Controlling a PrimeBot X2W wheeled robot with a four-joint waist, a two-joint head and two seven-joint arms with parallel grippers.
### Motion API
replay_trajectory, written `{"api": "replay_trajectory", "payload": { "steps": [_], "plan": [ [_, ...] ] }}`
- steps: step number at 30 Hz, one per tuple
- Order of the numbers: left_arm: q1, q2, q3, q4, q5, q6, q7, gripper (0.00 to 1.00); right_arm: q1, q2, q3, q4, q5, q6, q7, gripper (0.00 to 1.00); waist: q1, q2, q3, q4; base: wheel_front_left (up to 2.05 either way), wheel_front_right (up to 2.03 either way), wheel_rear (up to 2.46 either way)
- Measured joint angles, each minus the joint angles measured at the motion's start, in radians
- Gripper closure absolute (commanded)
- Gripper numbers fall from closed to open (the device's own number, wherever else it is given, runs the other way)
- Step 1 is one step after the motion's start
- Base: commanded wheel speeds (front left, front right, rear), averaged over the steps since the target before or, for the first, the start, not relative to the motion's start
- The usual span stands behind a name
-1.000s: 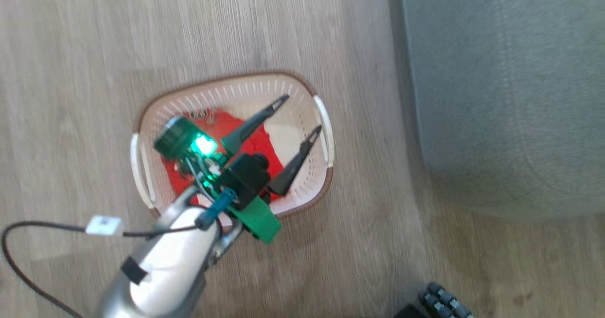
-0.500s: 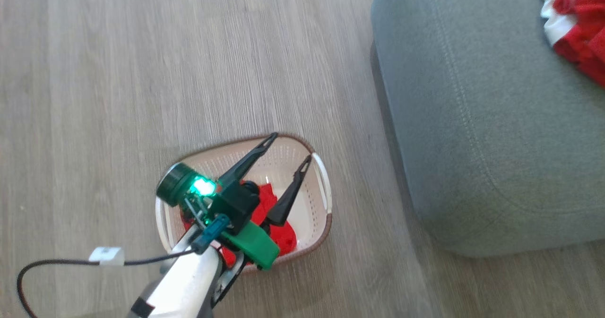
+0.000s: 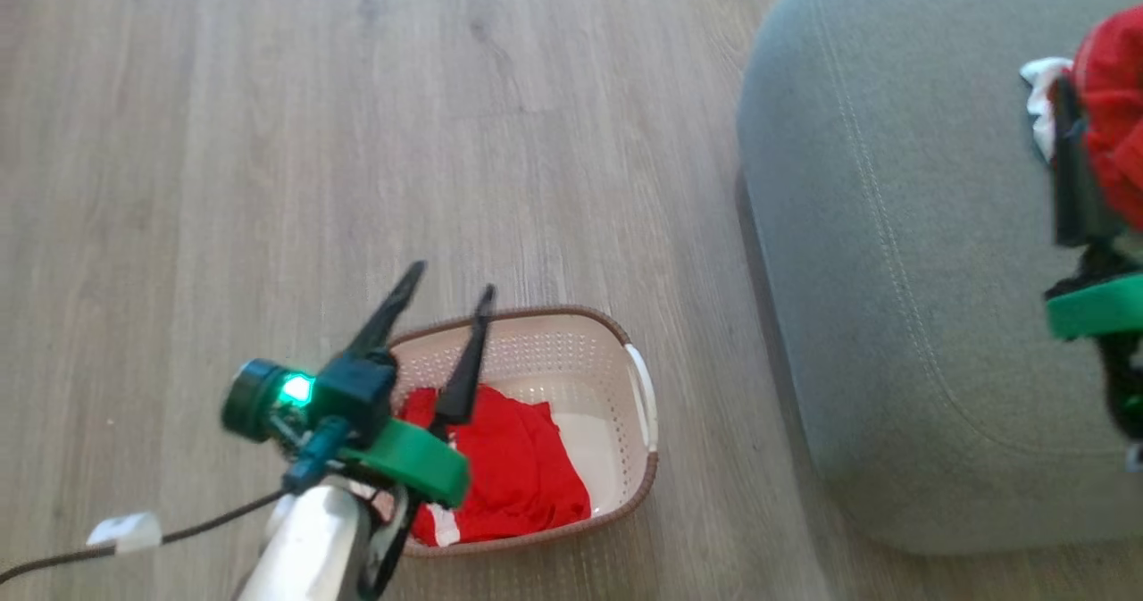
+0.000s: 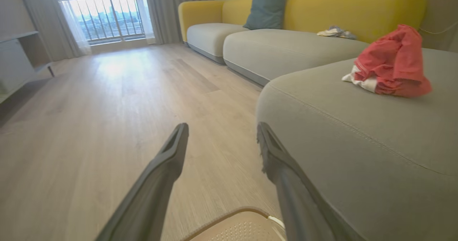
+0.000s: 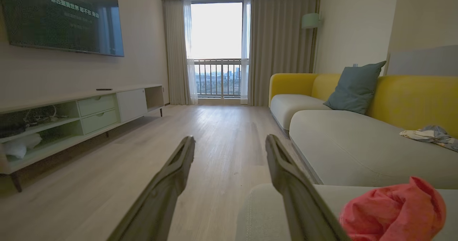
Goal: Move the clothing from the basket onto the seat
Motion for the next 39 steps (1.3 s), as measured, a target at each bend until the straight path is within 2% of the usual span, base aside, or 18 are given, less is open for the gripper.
{"api": "replay_trajectory", "payload": {
  "steps": [6, 13, 22, 29, 39],
  "plan": [
    [0.029, -0.007, 0.091, -0.003, 0.000, 0.057, 0.000, 0.00, 0.061, 0.058, 0.067, -0.043, -0.003, 0.000, 0.000, 0.00, 0.0000, 0.0000, -0.034, 0.046, 0.00, 0.00, 0.00],
    [0.030, -0.014, 0.134, -0.004, 0.002, 0.102, 0.000, 0.00, 0.120, 0.126, 0.117, -0.050, -0.022, 0.000, 0.000, 0.00, 0.0000, 0.0000, -0.049, 0.097, 0.00, 0.00, 0.00],
    [0.064, -0.017, 0.182, -0.013, -0.028, 0.207, 0.000, 0.00, 0.207, 0.248, 0.082, -0.011, -0.101, 0.000, 0.000, 0.00, 0.0001, 0.0000, -0.051, 0.135, 0.00, 0.00, 0.00],
    [0.073, -0.018, 0.176, 0.010, -0.030, 0.212, 0.000, 0.00, 0.255, 0.297, 0.050, 0.019, -0.138, 0.000, 0.000, 0.00, 0.0001, 0.0000, -0.067, 0.141, 0.00, 0.00, 0.00],
    [0.107, -0.018, 0.149, 0.023, -0.055, 0.185, 0.000, 0.00, 0.275, 0.304, 0.032, 0.026, -0.163, 0.000, 0.000, 0.00, 0.0001, 0.0000, -0.081, 0.151, 0.00, 0.00, 0.00]
  ]
}}
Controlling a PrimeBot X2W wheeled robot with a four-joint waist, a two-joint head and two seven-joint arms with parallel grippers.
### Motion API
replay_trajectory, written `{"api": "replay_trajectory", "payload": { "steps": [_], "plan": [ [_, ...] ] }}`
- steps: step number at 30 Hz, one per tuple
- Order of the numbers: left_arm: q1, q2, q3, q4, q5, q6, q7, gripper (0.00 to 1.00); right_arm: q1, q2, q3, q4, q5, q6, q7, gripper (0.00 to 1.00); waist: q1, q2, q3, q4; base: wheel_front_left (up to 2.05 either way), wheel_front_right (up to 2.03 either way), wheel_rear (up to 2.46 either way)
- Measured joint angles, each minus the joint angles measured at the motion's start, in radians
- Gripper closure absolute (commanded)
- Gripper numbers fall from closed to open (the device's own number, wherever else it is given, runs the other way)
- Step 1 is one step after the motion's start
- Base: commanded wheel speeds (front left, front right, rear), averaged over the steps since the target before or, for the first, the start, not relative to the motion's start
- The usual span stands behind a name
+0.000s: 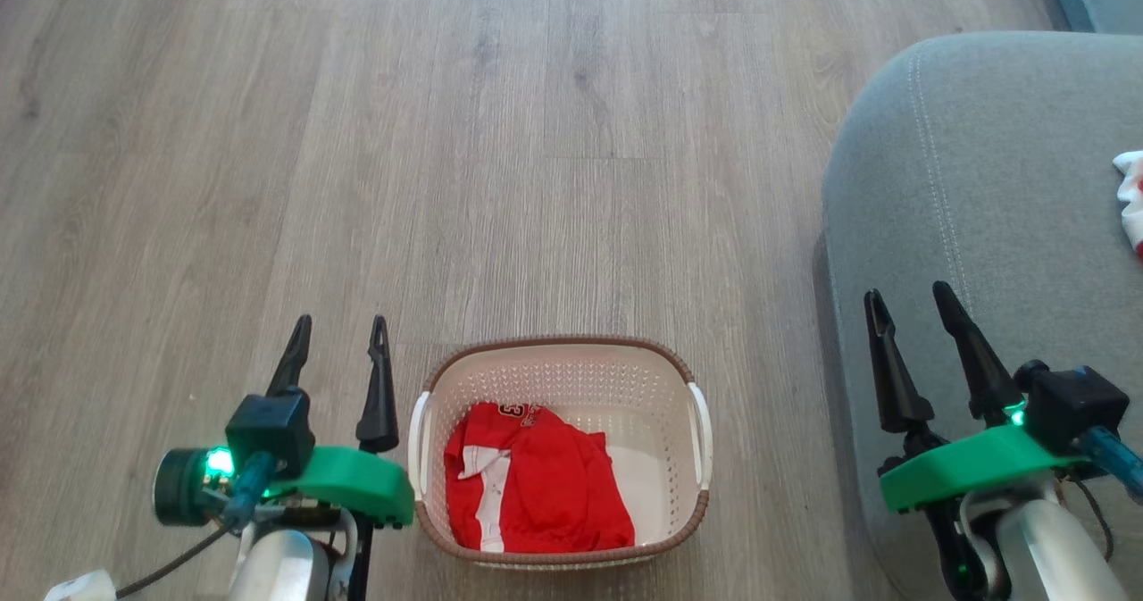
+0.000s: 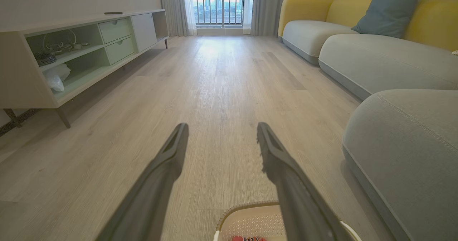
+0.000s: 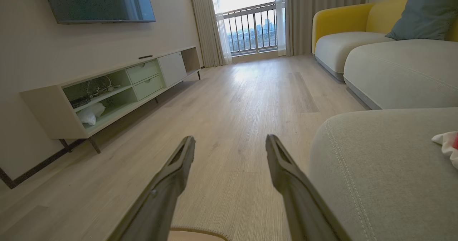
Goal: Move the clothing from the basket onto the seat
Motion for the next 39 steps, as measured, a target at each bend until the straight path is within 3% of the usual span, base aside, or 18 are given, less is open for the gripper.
{"api": "replay_trajectory", "payload": {
  "steps": [18, 24, 30, 39],
  "plan": [
    [0.001, 0.000, -0.023, -0.001, 0.000, -0.002, 0.000, 0.00, 0.001, 0.000, -0.020, 0.001, 0.000, 0.000, 0.000, 0.00, 0.0000, 0.0000, -0.006, 0.000, 0.00, 0.00, 0.00],
    [0.000, 0.000, -0.027, 0.007, 0.003, -0.023, 0.000, 0.00, -0.002, 0.000, -0.035, 0.000, -0.014, 0.000, 0.000, 0.00, 0.0000, 0.0000, 0.019, -0.007, 0.00, 0.00, 0.00],
    [-0.026, 0.000, -0.058, 0.073, 0.028, -0.058, 0.000, 0.00, -0.061, 0.002, -0.109, -0.011, -0.081, 0.000, 0.000, 0.00, 0.0000, 0.0000, 0.085, -0.016, 0.00, 0.00, 0.00],
    [-0.226, -0.005, -0.098, 0.221, 0.103, -0.107, 0.000, 0.00, -0.228, 0.009, -0.200, -0.075, -0.189, 0.000, 0.000, 0.00, 0.0003, 0.0000, 0.288, -0.026, 0.00, 0.00, 0.00]
  ]
}}
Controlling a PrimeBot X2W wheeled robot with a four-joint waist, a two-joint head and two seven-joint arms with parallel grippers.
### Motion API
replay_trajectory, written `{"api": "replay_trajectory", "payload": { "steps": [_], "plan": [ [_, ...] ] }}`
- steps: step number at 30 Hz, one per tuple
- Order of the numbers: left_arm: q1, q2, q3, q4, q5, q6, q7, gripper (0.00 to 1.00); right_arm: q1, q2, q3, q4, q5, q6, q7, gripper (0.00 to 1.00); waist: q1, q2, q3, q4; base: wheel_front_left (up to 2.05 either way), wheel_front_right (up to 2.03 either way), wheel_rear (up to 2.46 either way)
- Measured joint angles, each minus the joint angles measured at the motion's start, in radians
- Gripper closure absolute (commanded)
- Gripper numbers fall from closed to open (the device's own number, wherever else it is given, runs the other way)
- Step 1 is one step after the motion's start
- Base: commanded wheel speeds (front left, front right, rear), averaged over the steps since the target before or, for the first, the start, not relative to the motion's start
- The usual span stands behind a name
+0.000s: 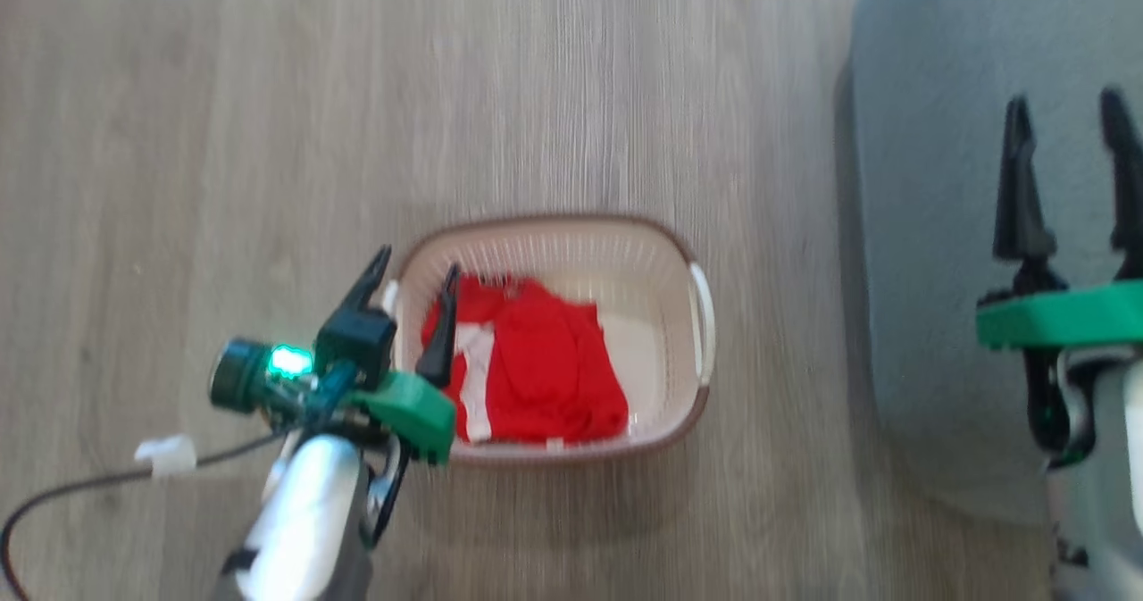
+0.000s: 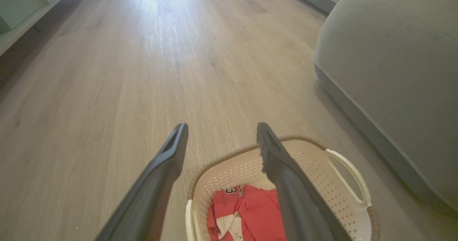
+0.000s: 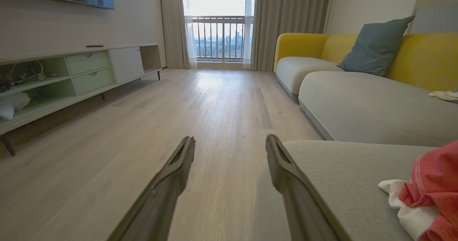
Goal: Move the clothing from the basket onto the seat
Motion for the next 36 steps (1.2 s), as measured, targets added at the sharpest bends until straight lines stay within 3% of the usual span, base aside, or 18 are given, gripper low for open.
{"api": "replay_trajectory", "payload": {
  "steps": [8, 15, 16, 23, 36],
  "plan": [
    [-0.200, 0.011, -0.064, 0.175, 0.054, -0.035, 0.000, 0.00, -0.098, -0.013, 0.021, -0.072, -0.047, 0.000, 0.000, 0.00, 0.0002, 0.0000, 0.219, -0.029, 0.00, 0.00, 0.00],
    [-0.310, 0.059, -0.089, 0.316, 0.080, -0.035, 0.000, 0.00, -0.127, 0.001, 0.057, -0.106, -0.058, 0.000, 0.000, 0.00, 0.0000, -0.0001, 0.351, -0.084, 0.00, 0.00, 0.00],
    [-0.356, 0.069, -0.117, 0.376, 0.100, -0.052, 0.000, 0.00, -0.131, 0.016, 0.058, -0.115, -0.061, 0.000, 0.000, 0.00, 0.0000, -0.0001, 0.388, -0.107, 0.00, 0.00, 0.00],
    [-0.486, 0.104, -0.192, 0.626, 0.154, -0.087, 0.000, 0.00, -0.135, 0.041, 0.123, -0.155, -0.112, 0.000, 0.000, 0.00, -0.0002, -0.0001, 0.490, -0.191, 0.00, 0.00, 0.00],
    [-0.645, 0.146, -0.201, 0.859, 0.152, -0.083, 0.002, 0.00, -0.165, 0.087, 0.194, -0.185, -0.133, 0.000, 0.000, 0.00, -0.0001, -0.0001, 0.611, -0.311, 0.00, 0.00, 0.00]
  ]
}}
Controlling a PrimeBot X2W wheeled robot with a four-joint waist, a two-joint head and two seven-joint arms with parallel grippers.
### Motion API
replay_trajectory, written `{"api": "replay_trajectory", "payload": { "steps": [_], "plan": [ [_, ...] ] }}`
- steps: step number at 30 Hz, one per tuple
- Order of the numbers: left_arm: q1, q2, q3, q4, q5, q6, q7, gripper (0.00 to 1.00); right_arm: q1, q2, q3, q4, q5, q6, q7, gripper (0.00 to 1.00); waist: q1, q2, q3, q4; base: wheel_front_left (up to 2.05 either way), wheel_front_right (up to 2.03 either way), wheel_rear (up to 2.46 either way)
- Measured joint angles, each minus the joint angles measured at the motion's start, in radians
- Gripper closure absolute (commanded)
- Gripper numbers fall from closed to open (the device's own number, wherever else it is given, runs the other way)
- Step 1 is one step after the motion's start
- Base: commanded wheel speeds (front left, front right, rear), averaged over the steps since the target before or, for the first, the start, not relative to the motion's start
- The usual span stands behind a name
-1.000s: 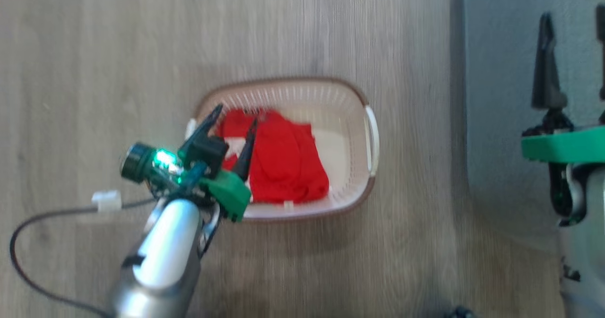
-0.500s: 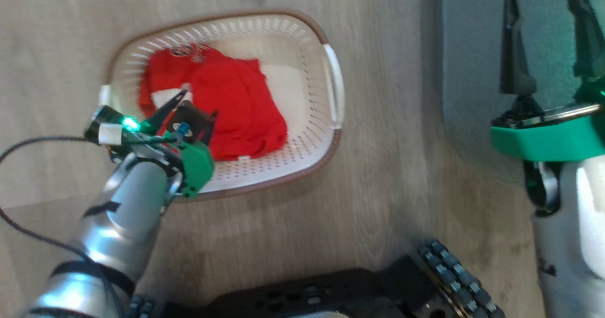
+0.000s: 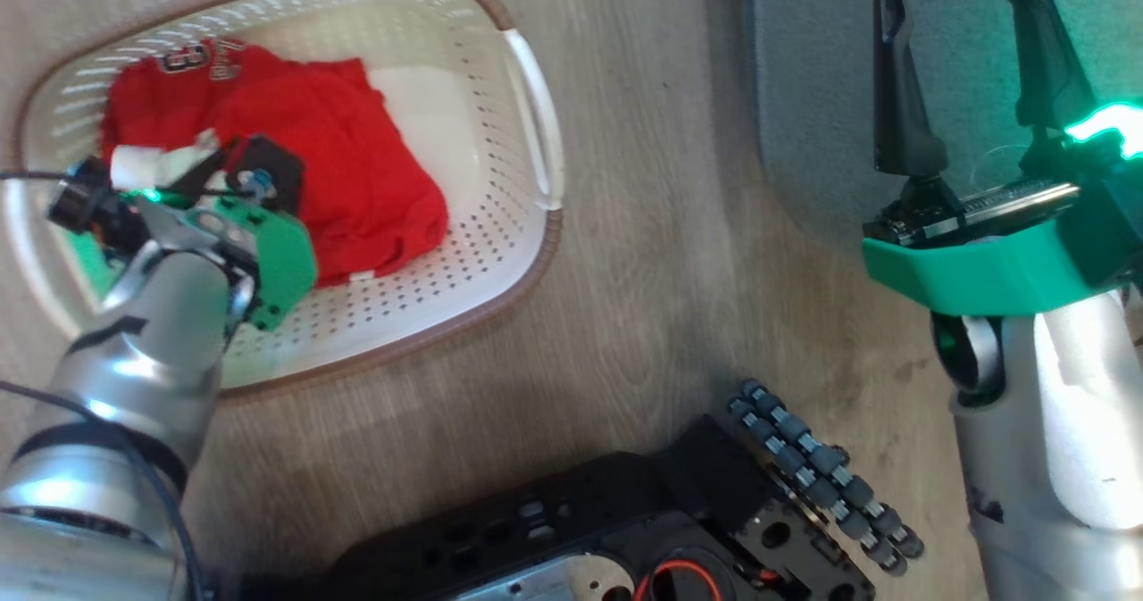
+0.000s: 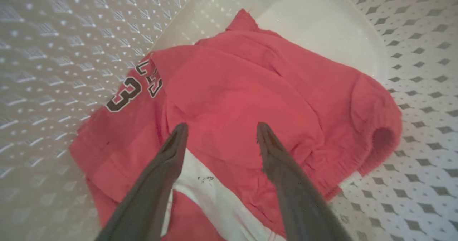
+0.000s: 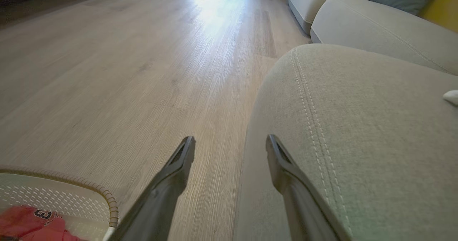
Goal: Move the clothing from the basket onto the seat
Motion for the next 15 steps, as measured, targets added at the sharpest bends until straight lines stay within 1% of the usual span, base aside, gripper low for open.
{"api": "replay_trajectory", "payload": {
  "steps": [1, 3, 6, 11, 15],
  "plan": [
    [-0.010, 0.004, -0.002, 0.008, 0.001, 0.014, 0.009, 0.00, 0.000, 0.000, 0.001, 0.000, 0.001, 0.000, 0.000, 0.00, 0.0000, 0.0000, 0.007, -0.008, 0.00, 0.00, 0.00],
    [-0.021, 0.010, -0.017, 0.017, 0.006, 0.023, 0.022, 0.00, 0.000, 0.000, 0.012, 0.001, 0.004, 0.000, 0.000, 0.00, -0.0001, 0.0000, 0.017, -0.022, 0.00, 0.00, 0.00],
    [-0.029, 0.012, -0.026, 0.025, 0.006, 0.024, 0.052, 0.00, 0.004, 0.001, 0.025, -0.004, 0.028, 0.000, 0.000, 0.00, -0.0001, 0.0000, 0.031, -0.032, 0.00, 0.00, 0.00],
    [-0.033, 0.029, -0.047, 0.030, 0.022, 0.070, 0.126, 0.00, 0.013, 0.002, 0.038, -0.019, 0.035, 0.000, 0.000, 0.00, -0.0001, 0.0000, 0.046, -0.042, 0.00, 0.00, 0.00],
    [-0.044, 0.037, -0.060, 0.037, 0.031, 0.085, 0.177, 0.00, 0.024, 0.002, 0.040, -0.044, 0.046, 0.000, 0.000, 0.00, -0.0002, 0.0000, 0.056, -0.046, 0.00, 0.00, 0.00]
  ]
}}
